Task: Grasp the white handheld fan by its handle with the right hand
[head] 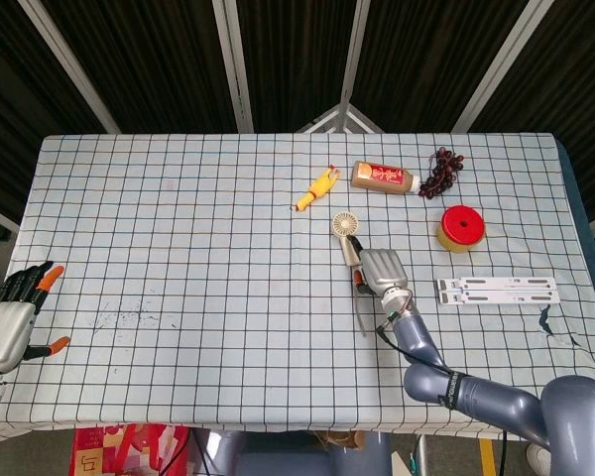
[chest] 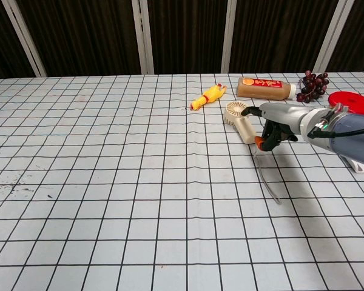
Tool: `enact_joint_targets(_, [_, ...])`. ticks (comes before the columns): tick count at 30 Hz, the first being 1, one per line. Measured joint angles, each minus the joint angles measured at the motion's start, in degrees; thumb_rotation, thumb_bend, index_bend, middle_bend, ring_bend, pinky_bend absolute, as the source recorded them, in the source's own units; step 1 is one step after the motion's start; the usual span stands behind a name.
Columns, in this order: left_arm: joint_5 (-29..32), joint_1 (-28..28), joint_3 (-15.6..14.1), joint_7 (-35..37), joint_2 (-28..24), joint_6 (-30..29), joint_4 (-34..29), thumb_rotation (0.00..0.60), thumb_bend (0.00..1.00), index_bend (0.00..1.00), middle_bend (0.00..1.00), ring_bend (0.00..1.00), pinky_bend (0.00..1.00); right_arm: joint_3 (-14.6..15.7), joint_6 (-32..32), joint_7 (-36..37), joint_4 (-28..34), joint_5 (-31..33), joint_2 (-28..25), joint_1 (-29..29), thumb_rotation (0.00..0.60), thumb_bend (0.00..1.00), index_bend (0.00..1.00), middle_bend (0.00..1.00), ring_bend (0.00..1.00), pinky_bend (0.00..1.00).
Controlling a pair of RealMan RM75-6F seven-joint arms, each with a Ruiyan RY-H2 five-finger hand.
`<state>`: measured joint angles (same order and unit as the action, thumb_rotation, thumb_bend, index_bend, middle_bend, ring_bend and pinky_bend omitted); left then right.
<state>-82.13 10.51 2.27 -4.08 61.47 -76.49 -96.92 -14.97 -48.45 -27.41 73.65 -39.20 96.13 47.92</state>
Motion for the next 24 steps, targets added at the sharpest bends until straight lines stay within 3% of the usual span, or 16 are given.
enact_joint_targets(24, [-0.5,0.0,-0.2,0.3,0.0,-0.3,-0.2,0.600,0.03,0.00,0.00,0.00,0.00,1.3,-0.9,-1.0,0.4,2.2,0.5,0.7,0.600,0.64,0.00,0.86,0.90,0.85])
